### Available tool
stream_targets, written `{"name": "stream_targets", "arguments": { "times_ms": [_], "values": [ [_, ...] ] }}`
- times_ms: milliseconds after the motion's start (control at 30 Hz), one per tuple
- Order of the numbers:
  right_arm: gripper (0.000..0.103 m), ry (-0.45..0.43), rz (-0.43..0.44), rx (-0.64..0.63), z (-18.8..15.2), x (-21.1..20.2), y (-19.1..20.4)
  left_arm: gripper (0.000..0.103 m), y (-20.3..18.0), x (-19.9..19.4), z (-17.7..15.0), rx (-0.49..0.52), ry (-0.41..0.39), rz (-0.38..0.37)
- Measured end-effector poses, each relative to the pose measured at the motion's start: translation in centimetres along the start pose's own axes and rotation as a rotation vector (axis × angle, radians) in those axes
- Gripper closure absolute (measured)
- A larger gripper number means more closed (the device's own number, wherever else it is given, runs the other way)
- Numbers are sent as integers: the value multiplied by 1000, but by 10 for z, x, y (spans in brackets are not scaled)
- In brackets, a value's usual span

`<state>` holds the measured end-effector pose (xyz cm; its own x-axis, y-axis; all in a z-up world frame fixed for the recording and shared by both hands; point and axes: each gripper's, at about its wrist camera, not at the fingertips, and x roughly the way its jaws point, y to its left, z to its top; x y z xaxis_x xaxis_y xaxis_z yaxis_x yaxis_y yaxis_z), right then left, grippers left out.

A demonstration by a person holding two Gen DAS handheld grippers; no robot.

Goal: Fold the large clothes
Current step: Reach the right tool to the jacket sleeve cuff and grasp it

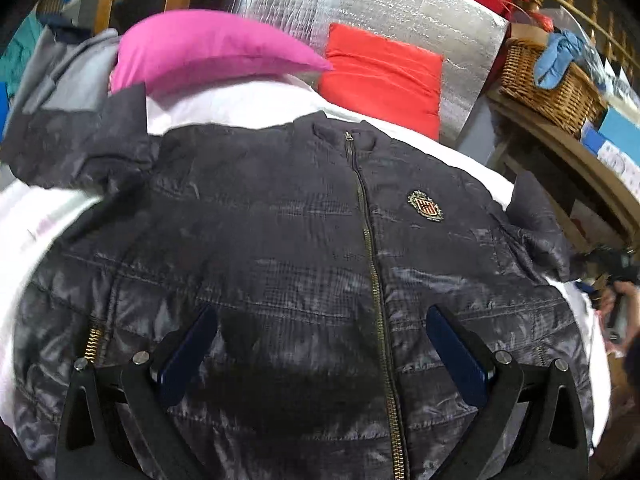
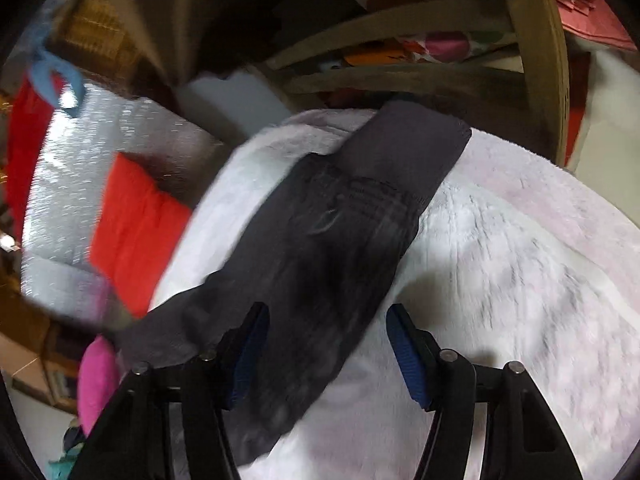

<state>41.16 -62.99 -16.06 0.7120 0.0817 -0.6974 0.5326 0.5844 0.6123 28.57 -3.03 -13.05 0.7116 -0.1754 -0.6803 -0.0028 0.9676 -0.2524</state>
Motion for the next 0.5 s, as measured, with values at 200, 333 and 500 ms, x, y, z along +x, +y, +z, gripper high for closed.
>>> {"name": "stream_targets", "arguments": {
  "times_ms": [200, 333, 500],
  "values": [
    [96, -75, -163, -218, 4, -18, 64, 0, 11, -2, -1, -54, 11, -5],
    [96, -205, -155, -459, -11, -77, 163, 0, 17, -7, 5, -83, -15, -13],
    [96, -327, -9, -741, -77, -153, 292, 0, 32, -14, 11, -157, -38, -24]
  ]
}}
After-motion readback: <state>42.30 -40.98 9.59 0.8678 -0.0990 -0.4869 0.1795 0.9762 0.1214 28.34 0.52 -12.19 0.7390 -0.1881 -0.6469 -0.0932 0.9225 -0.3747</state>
